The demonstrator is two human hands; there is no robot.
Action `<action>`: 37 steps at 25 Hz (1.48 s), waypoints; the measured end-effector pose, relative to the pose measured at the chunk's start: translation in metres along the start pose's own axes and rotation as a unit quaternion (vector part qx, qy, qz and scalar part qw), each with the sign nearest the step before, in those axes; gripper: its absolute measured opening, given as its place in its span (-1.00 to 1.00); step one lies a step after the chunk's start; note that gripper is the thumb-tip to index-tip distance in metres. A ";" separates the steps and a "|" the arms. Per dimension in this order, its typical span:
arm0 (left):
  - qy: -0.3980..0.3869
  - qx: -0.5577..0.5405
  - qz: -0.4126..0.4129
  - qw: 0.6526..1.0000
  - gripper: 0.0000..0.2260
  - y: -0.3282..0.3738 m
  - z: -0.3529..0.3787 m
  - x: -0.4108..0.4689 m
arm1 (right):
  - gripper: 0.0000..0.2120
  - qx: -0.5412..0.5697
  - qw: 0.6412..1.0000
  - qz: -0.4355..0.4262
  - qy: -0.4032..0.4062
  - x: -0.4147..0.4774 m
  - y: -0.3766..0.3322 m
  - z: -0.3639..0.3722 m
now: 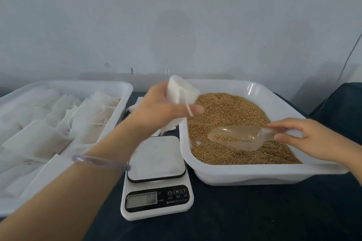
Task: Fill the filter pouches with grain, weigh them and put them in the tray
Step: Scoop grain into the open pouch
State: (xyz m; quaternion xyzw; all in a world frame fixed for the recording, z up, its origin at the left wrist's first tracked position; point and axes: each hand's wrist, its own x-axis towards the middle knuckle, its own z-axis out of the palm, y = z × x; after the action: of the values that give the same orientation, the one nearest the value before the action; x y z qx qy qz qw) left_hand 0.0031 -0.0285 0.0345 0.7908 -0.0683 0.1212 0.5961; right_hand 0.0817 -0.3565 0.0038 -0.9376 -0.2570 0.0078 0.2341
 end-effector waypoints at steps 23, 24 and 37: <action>-0.078 0.128 -0.041 0.988 -0.55 -0.028 0.076 0.015 | -0.75 -0.183 0.974 -0.089 0.102 0.009 -0.051 -0.099; -0.078 0.144 -0.039 0.986 -0.55 -0.029 0.077 0.015 | -0.74 -0.190 0.972 -0.095 0.100 0.010 -0.055 -0.101; -0.049 0.109 -0.027 0.992 -0.62 -0.034 0.075 0.017 | -0.76 -0.301 0.908 -0.197 0.213 0.012 -0.081 -0.098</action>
State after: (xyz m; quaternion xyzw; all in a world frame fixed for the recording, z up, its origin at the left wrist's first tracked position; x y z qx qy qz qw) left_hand 0.0362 -0.0905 -0.0117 0.8577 -0.0622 0.0724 0.5052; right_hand 0.0669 -0.3317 0.1287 -0.8730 -0.3710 -0.3165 -0.0127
